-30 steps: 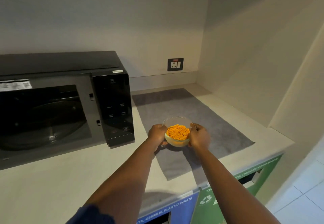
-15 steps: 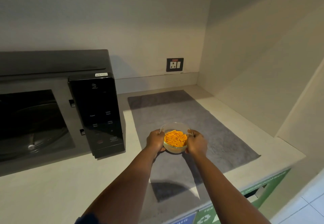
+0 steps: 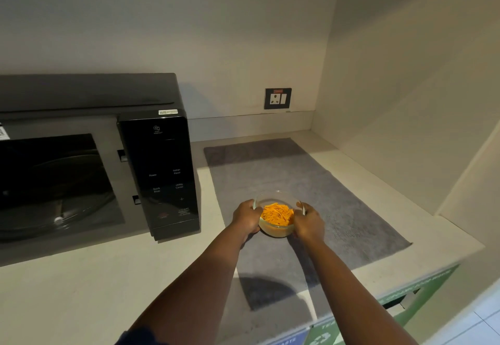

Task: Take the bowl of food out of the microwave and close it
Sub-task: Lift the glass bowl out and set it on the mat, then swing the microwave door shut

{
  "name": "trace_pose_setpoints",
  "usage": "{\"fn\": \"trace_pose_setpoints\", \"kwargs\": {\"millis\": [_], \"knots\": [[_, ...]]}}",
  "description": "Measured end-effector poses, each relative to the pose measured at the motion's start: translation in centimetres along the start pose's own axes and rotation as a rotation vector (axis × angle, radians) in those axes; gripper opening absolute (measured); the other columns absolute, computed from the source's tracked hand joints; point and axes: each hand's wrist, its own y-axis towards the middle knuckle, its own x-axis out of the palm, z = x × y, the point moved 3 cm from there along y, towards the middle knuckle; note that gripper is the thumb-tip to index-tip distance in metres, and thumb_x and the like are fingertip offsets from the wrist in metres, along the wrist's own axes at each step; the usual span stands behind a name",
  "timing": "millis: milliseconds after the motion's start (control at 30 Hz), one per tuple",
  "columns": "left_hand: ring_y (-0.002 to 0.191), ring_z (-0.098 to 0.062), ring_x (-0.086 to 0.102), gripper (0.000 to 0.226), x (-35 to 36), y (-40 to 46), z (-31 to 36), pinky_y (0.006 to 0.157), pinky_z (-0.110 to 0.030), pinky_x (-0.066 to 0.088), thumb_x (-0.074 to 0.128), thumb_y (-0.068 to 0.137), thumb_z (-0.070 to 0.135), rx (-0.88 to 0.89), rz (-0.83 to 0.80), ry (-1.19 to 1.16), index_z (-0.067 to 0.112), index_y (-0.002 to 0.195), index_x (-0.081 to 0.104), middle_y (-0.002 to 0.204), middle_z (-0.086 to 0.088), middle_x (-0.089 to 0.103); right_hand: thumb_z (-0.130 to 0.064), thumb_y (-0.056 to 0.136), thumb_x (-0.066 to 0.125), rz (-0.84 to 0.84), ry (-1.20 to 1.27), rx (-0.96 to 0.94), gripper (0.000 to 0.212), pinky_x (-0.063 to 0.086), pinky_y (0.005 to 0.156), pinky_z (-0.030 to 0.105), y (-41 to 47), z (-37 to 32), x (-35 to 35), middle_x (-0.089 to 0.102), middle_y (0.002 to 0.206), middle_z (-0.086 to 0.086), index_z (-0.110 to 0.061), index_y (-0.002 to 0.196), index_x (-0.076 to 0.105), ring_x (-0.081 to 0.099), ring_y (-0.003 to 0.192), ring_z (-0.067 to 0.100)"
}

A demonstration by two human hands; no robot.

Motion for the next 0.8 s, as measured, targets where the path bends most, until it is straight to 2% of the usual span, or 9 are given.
{"fn": "trace_pose_setpoints", "kwargs": {"millis": [133,167,233,300,433,500,600,700,800], "knots": [[0.124,-0.041,0.051,0.044,-1.1,-0.3,0.5,0.102,-0.045,0.045,0.049,0.092,0.014,0.004,-0.027,0.041,0.006,0.135,0.048,0.135,-0.026,0.053,-0.029,0.095,0.041,0.159,-0.126,-0.028,0.038,0.044,0.091,0.045,0.2,-0.1,-0.6,0.047,0.132,0.021,-0.011,0.126,0.052,0.055,0.110,0.040],[0.117,-0.040,0.056,0.038,-6.1,-2.2,0.4,0.099,-0.044,0.047,0.049,0.091,0.011,0.022,0.055,-0.018,0.010,0.129,0.056,0.126,-0.027,0.058,-0.028,0.094,0.042,0.167,-0.104,-0.101,0.036,0.045,0.088,0.045,-2.1,-2.4,1.9,0.044,0.132,0.019,-0.012,0.124,0.052,0.056,0.106,0.040],[0.085,-0.029,0.058,0.031,-7.3,-3.3,1.0,0.073,-0.035,0.045,0.048,0.089,0.004,0.058,0.045,-0.034,0.017,0.105,0.071,0.095,-0.027,0.063,-0.023,0.093,0.044,0.272,-0.048,-0.159,0.029,0.046,0.082,0.043,-2.8,-3.3,2.0,0.044,0.130,0.017,-0.013,0.117,0.056,0.058,0.102,0.039],[0.065,-0.020,0.050,0.028,-7.8,-3.3,1.6,0.058,-0.026,0.038,0.047,0.091,0.006,0.047,-0.009,0.010,0.009,0.110,0.067,0.091,-0.019,0.059,-0.015,0.090,0.047,0.375,0.036,-0.235,0.024,0.046,0.080,0.041,-3.1,-4.3,1.8,0.049,0.125,0.016,-0.013,0.110,0.060,0.058,0.102,0.037],[0.064,-0.011,0.055,0.025,-7.6,-5.2,4.0,0.045,-0.016,0.049,0.043,0.096,0.011,0.038,-0.194,0.144,0.007,0.114,0.060,0.100,-0.011,0.058,-0.002,0.086,0.048,0.496,0.183,-0.477,0.025,0.041,0.068,0.030,-3.4,-5.4,0.8,0.056,0.110,0.019,-0.010,0.102,0.065,0.060,0.085,0.037],[0.071,-0.009,0.059,0.032,-8.0,-6.2,5.1,0.053,-0.017,0.053,0.039,0.098,0.014,0.033,-0.336,0.244,0.002,0.120,0.059,0.105,-0.013,0.062,0.005,0.084,0.047,0.531,0.256,-0.588,0.026,0.033,0.061,0.019,-4.3,-6.6,0.9,0.057,0.100,0.024,-0.004,0.098,0.066,0.055,0.068,0.032],[0.075,-0.009,0.060,0.037,-12.4,-9.2,5.9,0.070,-0.023,0.051,0.038,0.100,0.020,0.027,-0.403,0.360,-0.003,0.123,0.057,0.093,-0.005,0.065,0.008,0.082,0.045,0.486,0.380,-0.708,0.026,0.030,0.058,0.015,-8.1,-9.7,3.3,0.057,0.092,0.025,-0.001,0.092,0.067,0.049,0.065,0.017],[0.080,-0.012,0.063,0.039,-17.9,-11.4,5.8,0.082,-0.031,0.052,0.042,0.098,0.023,-0.004,-0.325,0.486,-0.002,0.124,0.057,0.089,-0.003,0.065,0.008,0.083,0.046,0.334,0.457,-0.781,0.024,0.039,0.060,0.020,-12.3,-12.2,6.8,0.057,0.094,0.020,-0.002,0.091,0.066,0.054,0.072,0.019],[0.115,-0.024,0.058,0.034,-23.3,-13.4,6.0,0.101,-0.038,0.044,0.049,0.094,0.022,0.027,-0.090,0.641,0.006,0.124,0.059,0.123,-0.012,0.064,0.006,0.082,0.045,0.195,0.520,-0.874,0.025,0.042,0.065,0.008,-16.4,-14.5,9.6,0.057,0.094,0.013,-0.003,0.089,0.067,0.056,0.080,0.014]]}}
